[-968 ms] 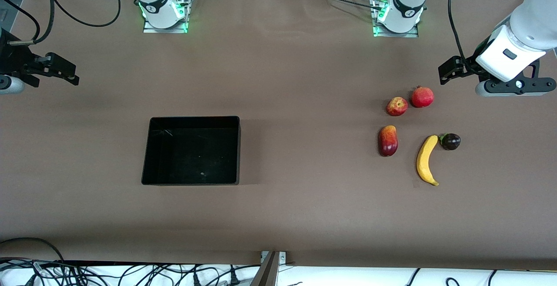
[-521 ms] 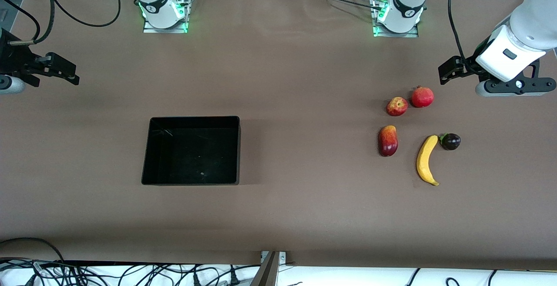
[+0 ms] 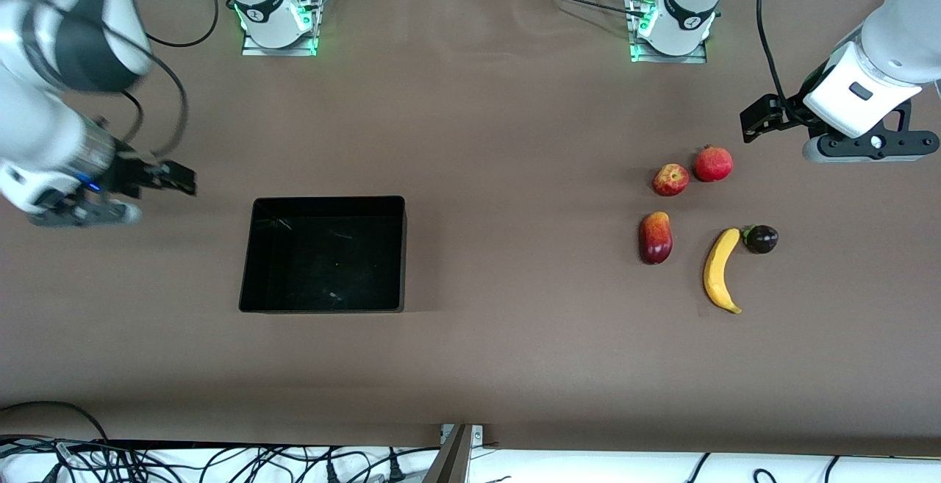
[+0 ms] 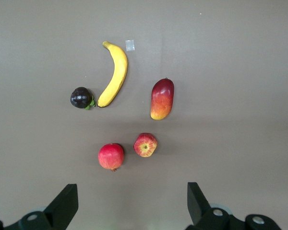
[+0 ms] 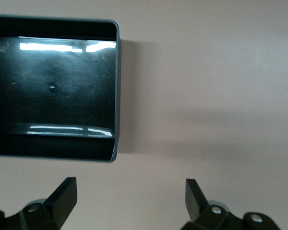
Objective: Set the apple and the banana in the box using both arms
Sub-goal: 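Reach the right gripper down to the rim of the black tray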
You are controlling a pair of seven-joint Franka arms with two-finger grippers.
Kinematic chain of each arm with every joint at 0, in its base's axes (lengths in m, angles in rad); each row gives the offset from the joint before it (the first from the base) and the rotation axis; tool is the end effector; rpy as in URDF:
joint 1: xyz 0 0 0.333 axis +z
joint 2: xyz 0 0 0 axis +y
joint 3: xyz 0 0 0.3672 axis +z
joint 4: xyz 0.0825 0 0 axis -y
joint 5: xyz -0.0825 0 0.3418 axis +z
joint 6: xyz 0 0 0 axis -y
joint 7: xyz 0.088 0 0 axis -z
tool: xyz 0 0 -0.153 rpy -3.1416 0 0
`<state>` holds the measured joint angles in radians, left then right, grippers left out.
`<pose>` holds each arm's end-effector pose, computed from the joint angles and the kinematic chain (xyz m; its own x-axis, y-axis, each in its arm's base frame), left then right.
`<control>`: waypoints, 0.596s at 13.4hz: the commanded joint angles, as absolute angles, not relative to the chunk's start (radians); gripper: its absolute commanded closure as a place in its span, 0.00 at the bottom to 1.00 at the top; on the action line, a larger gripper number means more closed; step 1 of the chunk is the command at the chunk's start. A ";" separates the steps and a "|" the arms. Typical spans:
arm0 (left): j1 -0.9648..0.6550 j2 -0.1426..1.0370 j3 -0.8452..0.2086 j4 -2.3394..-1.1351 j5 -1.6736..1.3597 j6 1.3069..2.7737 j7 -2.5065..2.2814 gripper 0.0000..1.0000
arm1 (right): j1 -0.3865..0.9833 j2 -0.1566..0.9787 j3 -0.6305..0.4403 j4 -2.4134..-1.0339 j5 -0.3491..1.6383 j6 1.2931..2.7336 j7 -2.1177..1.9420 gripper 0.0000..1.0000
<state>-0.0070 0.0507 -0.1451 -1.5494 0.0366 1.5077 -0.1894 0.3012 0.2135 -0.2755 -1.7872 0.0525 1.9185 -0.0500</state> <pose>0.5136 -0.0707 0.6079 0.9956 0.0396 -0.0846 0.0358 -0.9983 -0.0460 0.5771 0.0311 0.4513 0.9955 0.0594 -0.0740 0.0600 -0.9982 0.0061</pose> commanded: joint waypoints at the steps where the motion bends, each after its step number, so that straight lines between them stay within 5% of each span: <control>1: -0.005 0.049 -0.143 -1.532 0.048 1.486 -0.186 0.00 | 0.305 0.242 -0.278 -1.890 0.103 2.050 -0.043 0.00; 8: -0.003 0.054 -0.140 -1.532 0.055 1.489 -0.184 0.00 | 0.318 0.275 -0.269 -2.066 0.138 2.283 -0.031 0.00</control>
<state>-0.0041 0.0506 -0.1434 -1.5490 0.0366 1.5070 -0.1893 0.3096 0.3035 -0.2747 -2.0325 0.1170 2.2634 -0.0446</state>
